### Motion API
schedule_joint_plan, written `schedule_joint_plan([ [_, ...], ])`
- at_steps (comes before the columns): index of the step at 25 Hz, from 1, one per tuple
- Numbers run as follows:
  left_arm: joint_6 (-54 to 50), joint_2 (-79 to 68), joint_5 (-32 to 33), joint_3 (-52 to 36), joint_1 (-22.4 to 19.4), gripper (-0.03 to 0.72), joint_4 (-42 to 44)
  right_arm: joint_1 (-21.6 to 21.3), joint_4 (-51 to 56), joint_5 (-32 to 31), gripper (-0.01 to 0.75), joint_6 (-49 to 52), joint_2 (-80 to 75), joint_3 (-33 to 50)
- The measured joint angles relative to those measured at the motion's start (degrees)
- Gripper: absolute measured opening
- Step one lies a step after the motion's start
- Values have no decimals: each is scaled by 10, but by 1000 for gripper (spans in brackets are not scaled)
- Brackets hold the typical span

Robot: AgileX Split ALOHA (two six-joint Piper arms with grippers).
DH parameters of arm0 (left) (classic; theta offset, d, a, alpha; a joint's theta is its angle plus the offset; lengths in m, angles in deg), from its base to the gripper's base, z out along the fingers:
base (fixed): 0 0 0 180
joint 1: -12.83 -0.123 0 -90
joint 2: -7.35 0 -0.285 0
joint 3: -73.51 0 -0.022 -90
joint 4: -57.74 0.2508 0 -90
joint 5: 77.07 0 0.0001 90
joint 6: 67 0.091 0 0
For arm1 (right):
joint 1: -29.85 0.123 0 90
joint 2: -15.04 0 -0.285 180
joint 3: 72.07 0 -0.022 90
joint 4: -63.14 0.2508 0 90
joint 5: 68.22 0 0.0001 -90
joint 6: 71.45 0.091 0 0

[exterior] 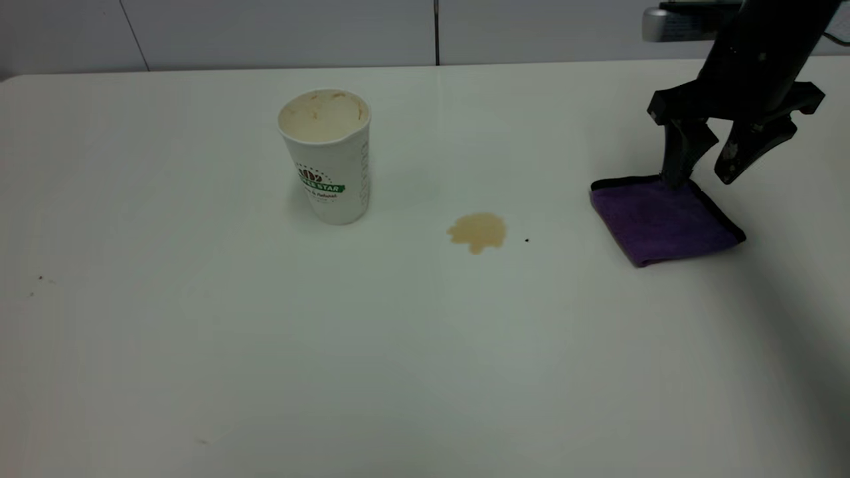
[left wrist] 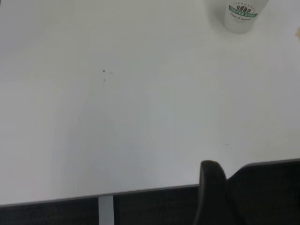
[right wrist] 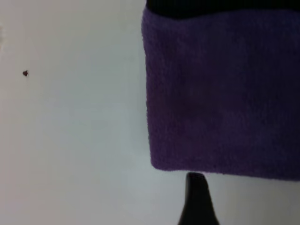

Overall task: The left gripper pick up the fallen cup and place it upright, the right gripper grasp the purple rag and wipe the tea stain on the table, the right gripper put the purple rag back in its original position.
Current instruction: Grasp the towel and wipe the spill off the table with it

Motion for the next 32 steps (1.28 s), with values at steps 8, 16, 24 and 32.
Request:
schedule_joint_plan([
  [8, -1, 0, 0, 0, 0, 461, 0, 31, -9, -1, 590, 5, -62, -56],
  [16, -1, 0, 0, 0, 0, 461, 0, 36, -114, 23, 590, 44, -105, -57],
  [24, -1, 0, 0, 0, 0, 461, 0, 37, -114, 37, 449, 66, -114, -58],
  [32, -1, 0, 0, 0, 0, 461, 0, 37, -74, 49, 32, 52, -114, -58],
])
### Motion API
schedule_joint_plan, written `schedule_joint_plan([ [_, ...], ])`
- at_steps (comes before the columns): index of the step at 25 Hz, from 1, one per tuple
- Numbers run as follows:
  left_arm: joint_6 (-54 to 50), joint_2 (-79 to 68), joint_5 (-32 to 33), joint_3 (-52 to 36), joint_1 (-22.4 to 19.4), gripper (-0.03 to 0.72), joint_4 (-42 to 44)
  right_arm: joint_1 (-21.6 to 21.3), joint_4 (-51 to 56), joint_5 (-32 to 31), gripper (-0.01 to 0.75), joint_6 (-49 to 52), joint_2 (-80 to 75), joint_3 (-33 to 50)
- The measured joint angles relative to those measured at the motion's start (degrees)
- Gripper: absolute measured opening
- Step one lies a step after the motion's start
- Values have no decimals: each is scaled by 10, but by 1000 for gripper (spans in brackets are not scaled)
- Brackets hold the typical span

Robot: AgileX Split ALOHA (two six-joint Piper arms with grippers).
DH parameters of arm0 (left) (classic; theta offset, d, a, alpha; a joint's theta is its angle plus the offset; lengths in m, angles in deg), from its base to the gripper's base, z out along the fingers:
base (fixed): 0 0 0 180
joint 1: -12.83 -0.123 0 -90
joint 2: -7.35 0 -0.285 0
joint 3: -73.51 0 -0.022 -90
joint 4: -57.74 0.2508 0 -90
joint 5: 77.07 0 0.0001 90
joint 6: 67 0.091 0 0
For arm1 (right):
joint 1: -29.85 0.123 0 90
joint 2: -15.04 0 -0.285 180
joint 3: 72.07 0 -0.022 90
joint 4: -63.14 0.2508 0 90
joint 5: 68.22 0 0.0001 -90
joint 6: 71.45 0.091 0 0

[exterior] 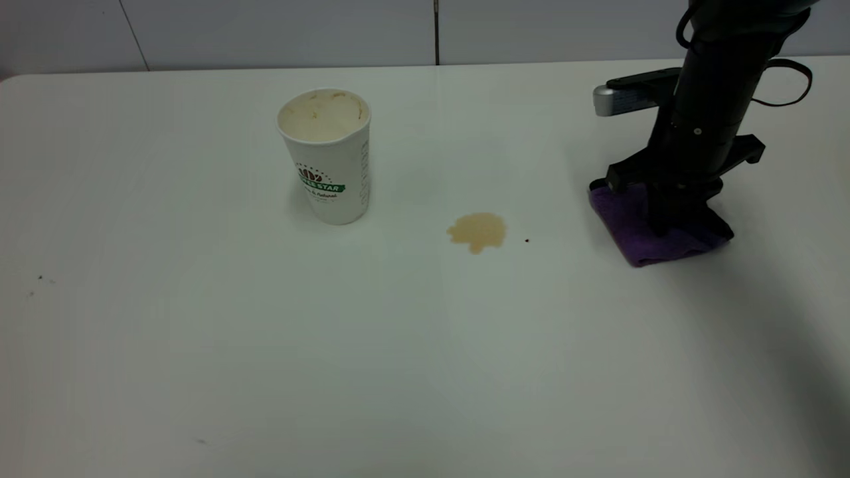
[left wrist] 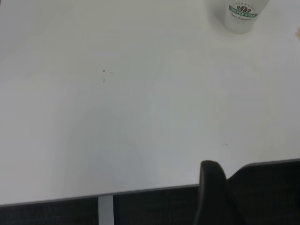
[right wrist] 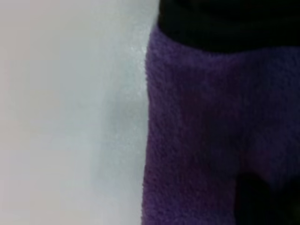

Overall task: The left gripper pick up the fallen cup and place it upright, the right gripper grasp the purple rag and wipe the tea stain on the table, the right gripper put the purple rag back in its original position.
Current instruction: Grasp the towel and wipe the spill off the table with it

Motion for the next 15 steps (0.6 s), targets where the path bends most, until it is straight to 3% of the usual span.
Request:
schedule_joint_plan([
  [6, 0, 0, 0, 0, 0, 461, 0, 12, 25, 8, 21, -21, 0, 0],
  [15, 1, 0, 0, 0, 0, 461, 0, 78, 73, 16, 21, -60, -40, -65],
])
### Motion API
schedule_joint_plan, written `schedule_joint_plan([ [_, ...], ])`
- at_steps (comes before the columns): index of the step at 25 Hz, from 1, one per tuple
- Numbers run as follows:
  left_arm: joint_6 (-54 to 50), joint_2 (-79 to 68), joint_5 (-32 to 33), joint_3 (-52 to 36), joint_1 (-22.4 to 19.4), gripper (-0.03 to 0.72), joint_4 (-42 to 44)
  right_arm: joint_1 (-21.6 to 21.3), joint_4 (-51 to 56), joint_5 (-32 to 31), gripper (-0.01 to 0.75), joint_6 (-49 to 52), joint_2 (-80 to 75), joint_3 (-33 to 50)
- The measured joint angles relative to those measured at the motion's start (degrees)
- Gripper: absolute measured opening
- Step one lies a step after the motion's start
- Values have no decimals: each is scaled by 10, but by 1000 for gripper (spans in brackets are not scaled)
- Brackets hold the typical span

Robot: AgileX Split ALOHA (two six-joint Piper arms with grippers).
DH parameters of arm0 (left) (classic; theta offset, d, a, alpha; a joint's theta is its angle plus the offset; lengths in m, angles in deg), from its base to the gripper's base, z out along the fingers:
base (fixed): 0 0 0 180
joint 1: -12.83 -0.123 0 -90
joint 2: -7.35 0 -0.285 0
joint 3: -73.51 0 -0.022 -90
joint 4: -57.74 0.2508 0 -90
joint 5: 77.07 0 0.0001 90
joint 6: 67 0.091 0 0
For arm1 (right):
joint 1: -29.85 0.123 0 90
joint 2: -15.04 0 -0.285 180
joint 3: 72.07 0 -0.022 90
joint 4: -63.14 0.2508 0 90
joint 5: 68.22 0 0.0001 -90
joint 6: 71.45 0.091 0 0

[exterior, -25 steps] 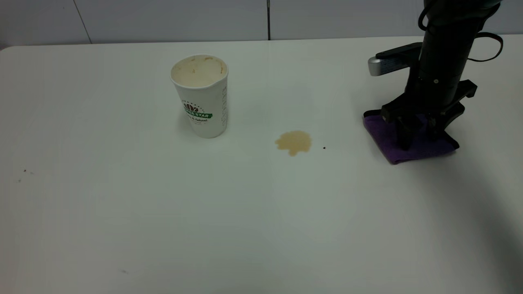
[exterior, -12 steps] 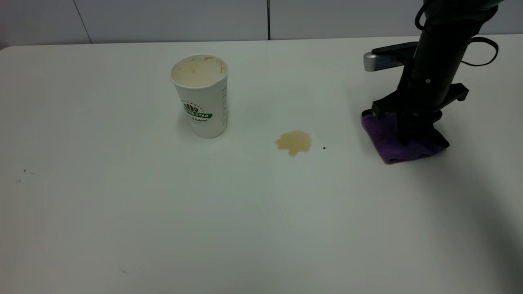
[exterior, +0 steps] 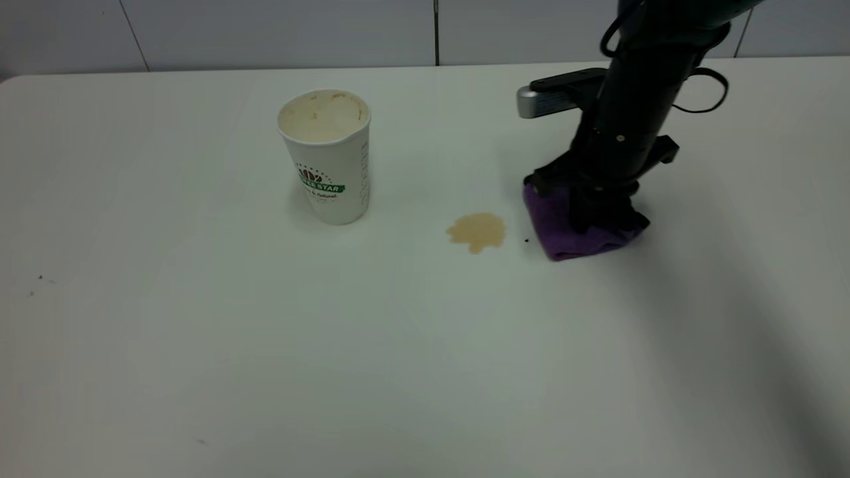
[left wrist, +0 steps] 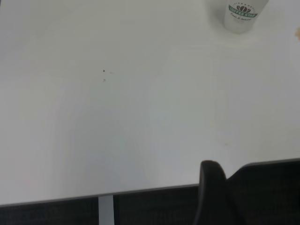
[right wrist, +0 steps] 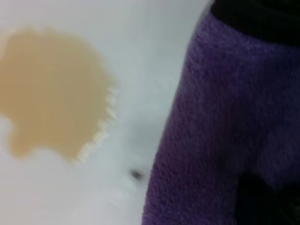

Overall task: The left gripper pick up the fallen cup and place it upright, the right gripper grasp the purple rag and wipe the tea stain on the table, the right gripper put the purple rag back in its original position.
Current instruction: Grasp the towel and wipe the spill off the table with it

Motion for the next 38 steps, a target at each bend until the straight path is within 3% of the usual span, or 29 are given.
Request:
schedule_joint_plan([
  [7, 0, 0, 0, 0, 0, 461, 0, 53, 11, -31, 22, -1, -46, -106],
  [14, 0, 0, 0, 0, 0, 461, 0, 97, 19, -44, 24, -1, -55, -127],
  [23, -1, 0, 0, 0, 0, 461, 0, 129, 43, -172, 28, -45, -57, -130],
  [31, -1, 0, 0, 0, 0, 461, 0, 122, -24, -177, 32, 57, -56, -130],
  [38, -1, 0, 0, 0, 0, 461, 0, 50, -47, -166, 34, 99, -55, -130],
])
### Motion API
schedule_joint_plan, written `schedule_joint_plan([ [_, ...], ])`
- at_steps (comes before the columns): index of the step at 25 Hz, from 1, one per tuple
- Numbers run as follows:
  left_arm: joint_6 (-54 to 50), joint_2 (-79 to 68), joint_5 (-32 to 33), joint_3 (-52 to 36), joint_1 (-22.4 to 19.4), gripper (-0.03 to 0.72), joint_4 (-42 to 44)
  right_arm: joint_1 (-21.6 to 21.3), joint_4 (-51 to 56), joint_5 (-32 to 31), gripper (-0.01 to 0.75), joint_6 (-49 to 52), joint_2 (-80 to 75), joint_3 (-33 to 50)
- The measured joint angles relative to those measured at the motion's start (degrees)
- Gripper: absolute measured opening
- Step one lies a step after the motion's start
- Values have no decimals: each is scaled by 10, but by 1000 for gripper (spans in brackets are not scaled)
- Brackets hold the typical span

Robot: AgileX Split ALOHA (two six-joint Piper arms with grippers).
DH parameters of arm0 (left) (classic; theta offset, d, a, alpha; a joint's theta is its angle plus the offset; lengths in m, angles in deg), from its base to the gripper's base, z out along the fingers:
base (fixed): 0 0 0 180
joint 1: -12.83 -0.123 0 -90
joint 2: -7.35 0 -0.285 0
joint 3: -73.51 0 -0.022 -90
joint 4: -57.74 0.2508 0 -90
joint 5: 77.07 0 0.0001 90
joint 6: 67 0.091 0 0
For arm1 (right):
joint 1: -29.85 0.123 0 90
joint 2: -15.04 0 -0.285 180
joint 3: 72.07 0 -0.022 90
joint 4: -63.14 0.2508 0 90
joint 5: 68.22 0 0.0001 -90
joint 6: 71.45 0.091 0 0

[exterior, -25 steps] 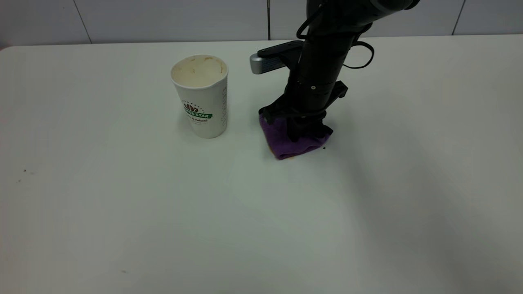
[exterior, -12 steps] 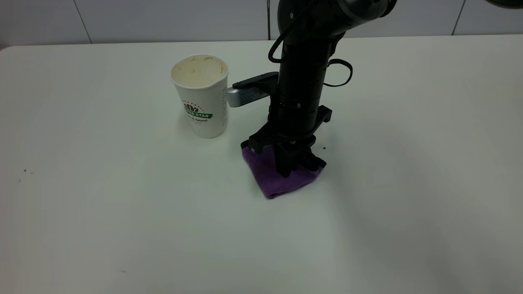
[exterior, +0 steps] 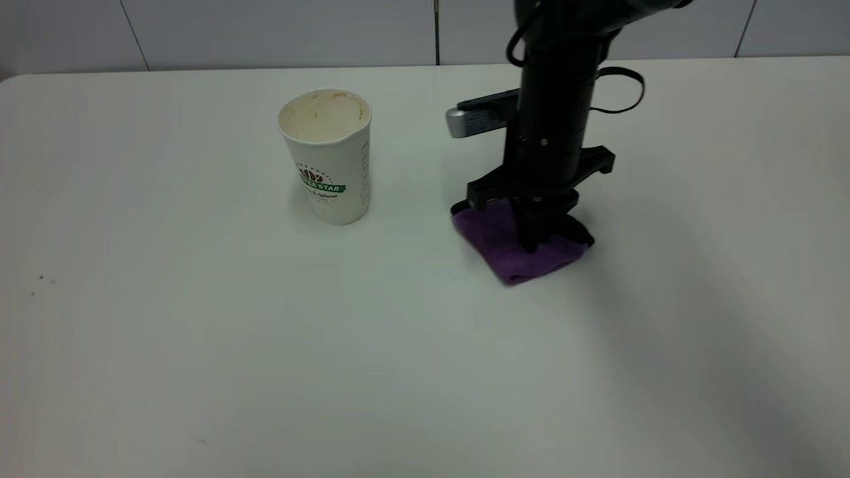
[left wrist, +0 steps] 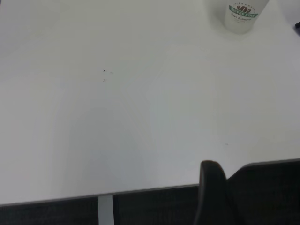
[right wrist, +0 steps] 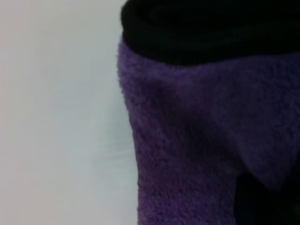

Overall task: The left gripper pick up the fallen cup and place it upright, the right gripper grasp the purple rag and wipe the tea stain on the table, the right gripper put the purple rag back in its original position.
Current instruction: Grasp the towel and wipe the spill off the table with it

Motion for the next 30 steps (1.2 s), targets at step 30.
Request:
schedule_joint_plan([
  [30, 1, 0, 0, 0, 0, 461, 0, -173, -89, -53, 333, -6, 7, 1],
])
